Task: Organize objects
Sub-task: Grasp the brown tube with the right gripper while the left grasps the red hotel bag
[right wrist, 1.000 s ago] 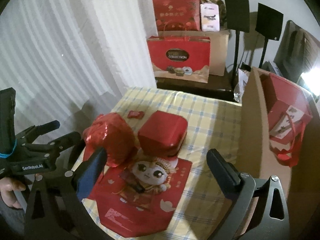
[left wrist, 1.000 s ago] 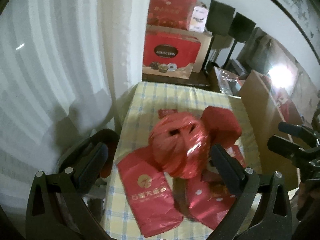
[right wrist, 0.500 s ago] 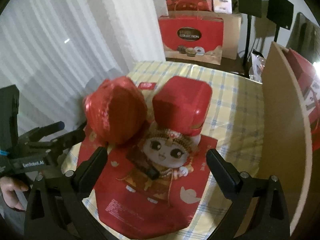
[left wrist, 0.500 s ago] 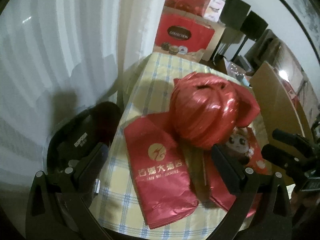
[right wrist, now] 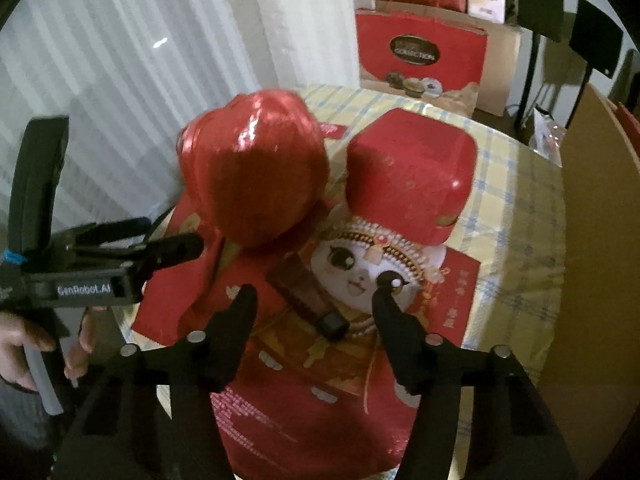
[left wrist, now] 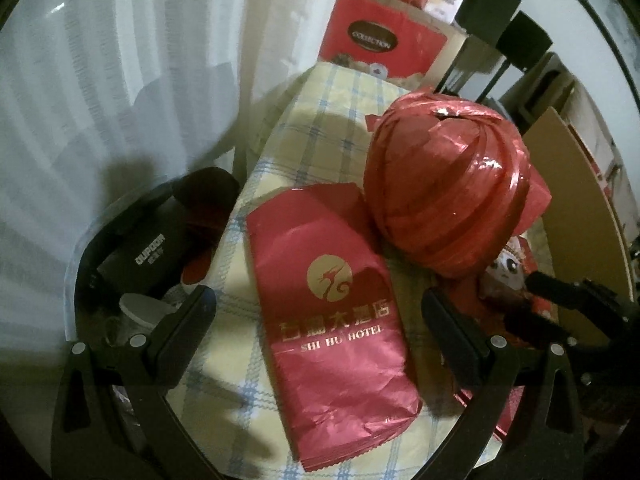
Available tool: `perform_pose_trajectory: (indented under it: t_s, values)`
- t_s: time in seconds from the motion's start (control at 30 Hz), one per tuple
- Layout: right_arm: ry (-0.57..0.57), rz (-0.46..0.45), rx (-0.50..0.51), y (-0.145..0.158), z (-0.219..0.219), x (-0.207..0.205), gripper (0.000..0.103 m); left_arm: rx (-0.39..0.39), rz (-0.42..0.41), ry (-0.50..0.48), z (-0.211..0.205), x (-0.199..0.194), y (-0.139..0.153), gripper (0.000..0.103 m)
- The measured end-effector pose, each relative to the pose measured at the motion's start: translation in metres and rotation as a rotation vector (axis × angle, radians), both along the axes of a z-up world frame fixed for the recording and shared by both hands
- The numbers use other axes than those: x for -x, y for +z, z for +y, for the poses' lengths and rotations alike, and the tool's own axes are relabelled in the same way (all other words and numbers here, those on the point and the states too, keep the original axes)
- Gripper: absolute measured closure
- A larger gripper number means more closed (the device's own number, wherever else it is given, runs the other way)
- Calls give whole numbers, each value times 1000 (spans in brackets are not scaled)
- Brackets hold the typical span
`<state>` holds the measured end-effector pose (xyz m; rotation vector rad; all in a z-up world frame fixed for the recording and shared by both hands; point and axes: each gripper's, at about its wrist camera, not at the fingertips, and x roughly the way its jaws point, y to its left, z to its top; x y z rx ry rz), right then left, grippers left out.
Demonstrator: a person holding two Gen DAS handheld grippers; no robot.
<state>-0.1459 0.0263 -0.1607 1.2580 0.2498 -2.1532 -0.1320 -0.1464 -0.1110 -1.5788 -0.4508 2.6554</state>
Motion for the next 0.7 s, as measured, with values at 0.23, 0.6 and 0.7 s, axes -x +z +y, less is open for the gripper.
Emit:
perform_pose_trajectory:
  t_s: [0.23, 0.6, 0.7]
  values:
    - [37, 22, -28, -9, -6, -5, 63, -7, -21, -11, 5, 7, -9, 2]
    - [34, -15, 4, -9, -2, 1, 86, 56, -29, -36, 15, 12, -10, 3]
    - [36, -13, 1, -9, -3, 2, 86, 73, -34, -45, 20, 12, -10, 3]
